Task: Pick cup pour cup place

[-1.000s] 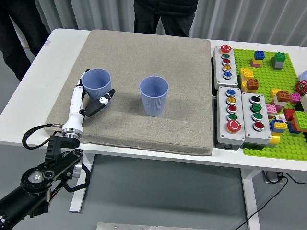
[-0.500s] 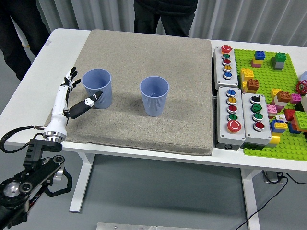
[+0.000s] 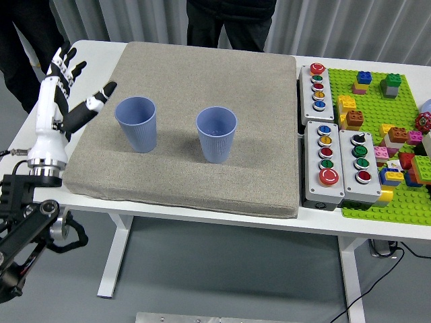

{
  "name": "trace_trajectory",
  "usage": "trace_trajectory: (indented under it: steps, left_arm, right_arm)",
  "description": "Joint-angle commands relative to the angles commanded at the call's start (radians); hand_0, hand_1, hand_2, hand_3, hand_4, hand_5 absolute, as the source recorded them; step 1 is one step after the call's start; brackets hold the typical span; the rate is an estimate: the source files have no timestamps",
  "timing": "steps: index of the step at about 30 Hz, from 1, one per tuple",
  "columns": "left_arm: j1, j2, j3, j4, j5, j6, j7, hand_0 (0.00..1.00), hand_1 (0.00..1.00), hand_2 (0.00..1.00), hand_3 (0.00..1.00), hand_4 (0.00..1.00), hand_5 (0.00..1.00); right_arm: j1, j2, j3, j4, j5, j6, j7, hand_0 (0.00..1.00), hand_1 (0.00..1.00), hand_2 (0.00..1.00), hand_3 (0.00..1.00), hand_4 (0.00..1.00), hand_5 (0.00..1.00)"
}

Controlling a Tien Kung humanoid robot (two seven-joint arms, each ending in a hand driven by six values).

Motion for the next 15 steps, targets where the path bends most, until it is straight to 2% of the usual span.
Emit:
trace_trajectory:
  steps: [3,6,9,15]
  left_arm:
    - [-0.086,-0.019,-0.008,0.05,-0.051,-0.018,-0.009,0.855,0.837,0.979,0.998,0.998,0.499]
    - [-0.153,-0.021,-0.009,0.104,-0.104,-0.035,-0.019,0.838,0.824,0.949,0.998,0.998,0.54]
    - [-0.183,-0.015,-0.007,0.133,-0.135,-0.043,-0.024,0.838,0.824,0.949,0.998,0.998,0.54]
    - [-0.252,0.008,-0.013,0.232,-0.238,-0.079,-0.042,0.834,0.823,0.946,0.998,0.998,0.563]
  right_arm:
    - [0.004,-0.002,-0.016,0.0,0.018,-0.003,0.002,0.674,0.634,0.558,0.564,0.002,0.108]
    - [0.008,-0.005,-0.03,0.0,0.033,-0.005,0.004,0.674,0.634,0.558,0.562,0.002,0.105]
    - [0.011,-0.007,-0.03,0.0,0.038,-0.006,0.006,0.674,0.634,0.558,0.562,0.002,0.105]
    - [0.016,-0.009,-0.018,0.0,0.03,-0.007,0.007,0.674,0.634,0.558,0.563,0.002,0.101]
